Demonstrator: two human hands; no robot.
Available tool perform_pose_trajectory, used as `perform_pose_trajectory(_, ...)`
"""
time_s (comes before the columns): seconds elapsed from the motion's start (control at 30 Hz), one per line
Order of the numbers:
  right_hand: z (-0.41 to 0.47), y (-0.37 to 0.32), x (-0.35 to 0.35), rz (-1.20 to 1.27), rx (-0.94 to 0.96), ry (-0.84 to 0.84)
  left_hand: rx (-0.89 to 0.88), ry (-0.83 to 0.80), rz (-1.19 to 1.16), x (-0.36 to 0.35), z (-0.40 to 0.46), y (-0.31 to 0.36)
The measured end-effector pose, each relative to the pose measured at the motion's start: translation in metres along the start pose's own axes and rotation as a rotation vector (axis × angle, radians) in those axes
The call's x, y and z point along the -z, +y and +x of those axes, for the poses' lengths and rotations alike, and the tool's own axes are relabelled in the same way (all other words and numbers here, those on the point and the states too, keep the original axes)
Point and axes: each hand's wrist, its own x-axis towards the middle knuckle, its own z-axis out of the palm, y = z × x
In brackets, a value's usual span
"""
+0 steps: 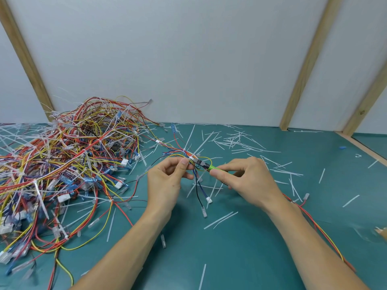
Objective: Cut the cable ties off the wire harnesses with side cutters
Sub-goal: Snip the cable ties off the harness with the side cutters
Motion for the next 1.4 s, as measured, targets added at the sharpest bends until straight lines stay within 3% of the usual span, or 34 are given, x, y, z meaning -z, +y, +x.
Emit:
perform_pose_trajectory(0.6,0.0,0.004,-0.001,-0.015,0.007,0.073,-0.001,-0.02,0.005,0.001,-0.001,-0.002)
perform_pose_trajectory(0.9,0.006,-0.006,0.001,0.392,-0.089,0.216,0.107,-0.053,-0.004,-0.001,-0.001,0.004)
perform_pose_trajectory(1.1,0.001,-0.009,-0.014,0.207,-0.104,0.13,0.167,-0.17,-0.007,-0.003,-0.005,0.003)
perform_pose_trajectory(1.3,-0.001,-0.004,-0.027,-0.016,-0.135,0.146,0.263,-0.296,0.102,-0.004,-0.008,0.005)
perform_pose_trajectory(1.4,0.0,-0.001,-0.024,0.05,-0.161,0.178,0.24,-0.174,0.16,-0.004,-0.008,0.01)
